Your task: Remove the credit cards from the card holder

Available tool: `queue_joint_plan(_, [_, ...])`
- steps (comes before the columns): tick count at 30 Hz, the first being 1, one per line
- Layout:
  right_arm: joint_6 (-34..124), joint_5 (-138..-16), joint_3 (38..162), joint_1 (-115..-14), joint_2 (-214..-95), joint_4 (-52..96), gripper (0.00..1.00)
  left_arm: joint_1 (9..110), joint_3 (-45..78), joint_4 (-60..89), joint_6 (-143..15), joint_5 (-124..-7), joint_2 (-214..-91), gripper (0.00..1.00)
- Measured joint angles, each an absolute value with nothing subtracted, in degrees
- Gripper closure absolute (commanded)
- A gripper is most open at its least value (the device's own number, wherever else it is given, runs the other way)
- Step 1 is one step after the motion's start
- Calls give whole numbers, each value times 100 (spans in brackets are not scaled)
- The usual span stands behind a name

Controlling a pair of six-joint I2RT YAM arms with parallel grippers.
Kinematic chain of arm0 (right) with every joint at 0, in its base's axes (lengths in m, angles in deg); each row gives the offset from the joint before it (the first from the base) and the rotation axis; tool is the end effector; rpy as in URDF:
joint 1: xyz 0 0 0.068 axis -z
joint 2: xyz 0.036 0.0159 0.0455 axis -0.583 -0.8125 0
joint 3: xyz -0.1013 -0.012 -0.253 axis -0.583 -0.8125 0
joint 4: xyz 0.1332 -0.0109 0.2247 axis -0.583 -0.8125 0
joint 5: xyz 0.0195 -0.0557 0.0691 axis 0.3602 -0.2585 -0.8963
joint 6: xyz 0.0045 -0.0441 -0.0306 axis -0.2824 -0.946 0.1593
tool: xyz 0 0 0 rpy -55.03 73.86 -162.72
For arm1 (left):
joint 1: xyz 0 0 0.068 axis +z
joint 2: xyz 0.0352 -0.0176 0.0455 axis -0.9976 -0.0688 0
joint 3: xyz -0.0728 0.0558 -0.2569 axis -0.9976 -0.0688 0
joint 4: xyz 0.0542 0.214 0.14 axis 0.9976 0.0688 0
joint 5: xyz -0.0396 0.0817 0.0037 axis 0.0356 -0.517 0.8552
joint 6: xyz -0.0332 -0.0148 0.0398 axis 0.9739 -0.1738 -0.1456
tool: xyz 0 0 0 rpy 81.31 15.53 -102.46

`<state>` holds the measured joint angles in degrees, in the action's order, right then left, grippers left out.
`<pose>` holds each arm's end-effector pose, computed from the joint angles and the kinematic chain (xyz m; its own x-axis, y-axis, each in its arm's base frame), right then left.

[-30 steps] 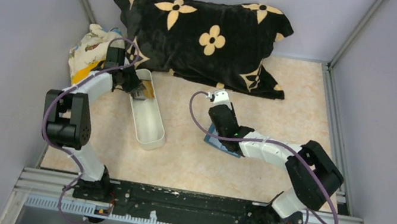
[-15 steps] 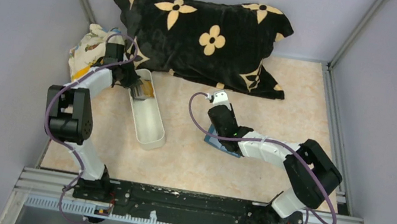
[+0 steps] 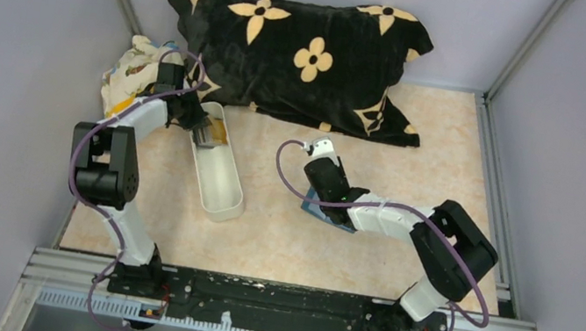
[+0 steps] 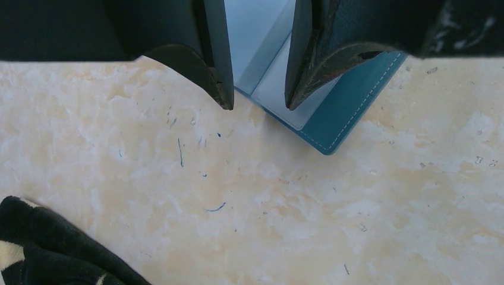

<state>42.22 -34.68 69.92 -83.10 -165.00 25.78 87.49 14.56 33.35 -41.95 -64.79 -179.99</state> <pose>0.2289 0.2196 0.1730 -0.4835 -0.4392 -0.7572 -0.2964 0.8961 -0.3305 0.3890 0.0042 0.2041 -0.6792 -0.5636 -0.4702 -0.3613 0.8144 -0.4541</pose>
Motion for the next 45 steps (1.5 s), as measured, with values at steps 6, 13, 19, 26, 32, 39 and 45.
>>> queue_joint_plan(6, [4219,-3466,6992,-8310,-16514,2539,62,8751,1469,3504,-4195,-6512,-17999,85])
queue_joint_plan(13, [4219,-3461,6994,-8310,-16618,2528,62,8751,1552,3724,-4199,-6626,-17999,61])
queue_joint_plan(19, [4219,-3453,6997,-8310,-16697,2517,62,8758,1607,3886,-4216,-6877,-17792,56])
queue_joint_plan(26, [4222,-3385,6997,-8304,-16697,2539,64,8753,1572,3890,-4216,-7002,-17370,49])
queue_joint_plan(32, [4235,-3363,6918,-8234,-16638,2768,65,8570,1390,3681,-4238,-7104,-16561,21])
queue_joint_plan(39, [4296,-3835,6702,-8192,-16111,2960,55,7706,1106,3125,-4452,-7354,-15650,21])
queue_joint_plan(45, [3955,-4275,7268,-8704,-16022,2742,54,7206,934,2933,-4667,-7441,-15394,20])
